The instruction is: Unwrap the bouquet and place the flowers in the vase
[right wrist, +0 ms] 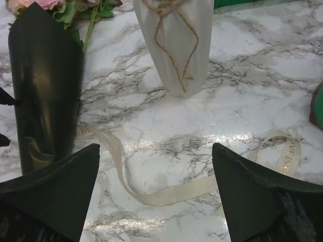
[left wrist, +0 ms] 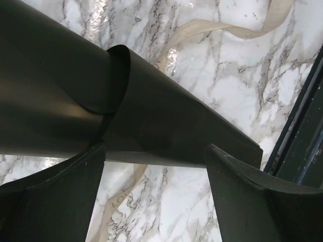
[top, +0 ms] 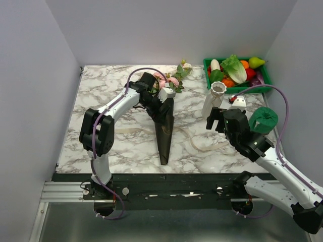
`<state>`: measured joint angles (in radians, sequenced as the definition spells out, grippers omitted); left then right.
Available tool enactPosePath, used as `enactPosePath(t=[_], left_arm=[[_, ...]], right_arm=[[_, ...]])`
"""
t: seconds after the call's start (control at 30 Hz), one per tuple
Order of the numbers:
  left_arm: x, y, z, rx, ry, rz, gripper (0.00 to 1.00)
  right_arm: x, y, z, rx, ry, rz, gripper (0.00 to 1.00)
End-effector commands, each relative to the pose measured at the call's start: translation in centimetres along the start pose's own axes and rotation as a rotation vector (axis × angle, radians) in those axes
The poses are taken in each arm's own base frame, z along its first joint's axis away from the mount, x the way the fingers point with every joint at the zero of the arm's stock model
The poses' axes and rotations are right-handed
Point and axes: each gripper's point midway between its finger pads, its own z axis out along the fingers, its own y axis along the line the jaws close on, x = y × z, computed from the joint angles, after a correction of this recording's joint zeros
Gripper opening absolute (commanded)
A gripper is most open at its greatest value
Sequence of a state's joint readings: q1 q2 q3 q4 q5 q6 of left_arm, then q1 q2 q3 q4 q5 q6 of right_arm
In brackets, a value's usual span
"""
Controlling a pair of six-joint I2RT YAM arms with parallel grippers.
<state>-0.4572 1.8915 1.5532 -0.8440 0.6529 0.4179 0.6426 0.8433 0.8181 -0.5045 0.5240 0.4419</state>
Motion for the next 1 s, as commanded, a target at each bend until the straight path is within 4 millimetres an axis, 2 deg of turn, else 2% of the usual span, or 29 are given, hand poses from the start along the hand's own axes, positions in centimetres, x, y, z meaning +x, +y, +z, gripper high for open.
enactPosePath(t=[0.0, 0.17, 0.33, 0.47, 0.57, 0.77, 0.97], left_arm=[[-0.6, 1.6, 0.0, -0.062, -0.017, 0.030, 0.88], [-0.7, 2.6, -0.2, -0.088, -0.024, 0.028, 0.88], [0.2, 4.4, -0.5, -0.117, -0.017, 0.004, 0.88], [1.9, 3.9, 0.0, -0.074, 0.022, -0.016, 0.87], [2.2, 3.2, 0.2, -0.041, 0.016, -0.013, 0.87], [1.6, 2.3, 0.0, -0.019, 0.013, 0.004, 0.86], [0.2, 2.5, -0.2, -0.030, -0.005, 0.017, 0.86]], right_arm=[[0.0, 0.7, -0.4, -0.053, -0.009, -0.004, 0.98], [0.2, 0.9, -0.5, -0.066, -0.004, -0.002, 0.97], [0.3, 0.9, -0.7, -0.075, 0.003, -0.003, 0.97], [0.3, 0.9, -0.8, -0.078, 0.004, -0.005, 0.97], [-0.1, 1.1, -0.9, -0.084, 0.001, -0.002, 0.96], [-0.6, 1.7, -0.9, -0.102, -0.001, -0.001, 0.96], [-0.5, 1.8, -0.9, -0.112, -0.001, -0.006, 0.96]])
